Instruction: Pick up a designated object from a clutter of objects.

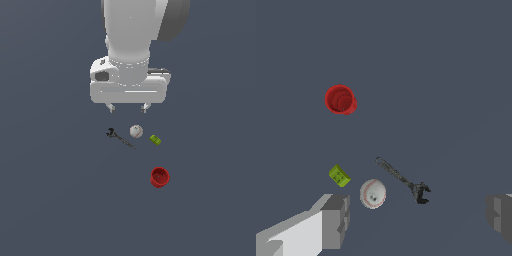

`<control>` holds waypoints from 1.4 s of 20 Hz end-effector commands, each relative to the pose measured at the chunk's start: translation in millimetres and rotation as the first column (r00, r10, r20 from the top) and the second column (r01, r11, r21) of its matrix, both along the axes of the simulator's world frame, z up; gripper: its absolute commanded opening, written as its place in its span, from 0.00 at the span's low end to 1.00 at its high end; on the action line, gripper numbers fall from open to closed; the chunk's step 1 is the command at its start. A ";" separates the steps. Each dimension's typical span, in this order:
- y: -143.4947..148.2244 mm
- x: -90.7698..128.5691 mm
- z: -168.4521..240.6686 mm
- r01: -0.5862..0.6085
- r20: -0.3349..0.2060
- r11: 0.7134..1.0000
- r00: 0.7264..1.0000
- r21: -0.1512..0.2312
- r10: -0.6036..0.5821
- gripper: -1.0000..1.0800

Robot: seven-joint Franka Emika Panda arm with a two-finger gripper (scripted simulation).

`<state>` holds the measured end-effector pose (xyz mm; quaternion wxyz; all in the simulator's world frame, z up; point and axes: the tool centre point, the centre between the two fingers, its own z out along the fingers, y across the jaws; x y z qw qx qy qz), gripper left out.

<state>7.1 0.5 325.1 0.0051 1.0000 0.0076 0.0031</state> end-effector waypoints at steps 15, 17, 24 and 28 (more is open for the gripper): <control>-7.3 6.2 15.8 -0.010 0.035 1.000 0.999 0.008 0.010 0.96; -6.7 5.8 13.0 -0.016 0.035 1.000 0.999 0.008 0.015 0.96; -0.9 0.5 -13.8 -0.062 0.031 0.998 0.998 0.005 0.062 0.96; 4.7 -6.4 -39.9 -0.109 0.026 0.994 0.994 0.003 0.108 0.96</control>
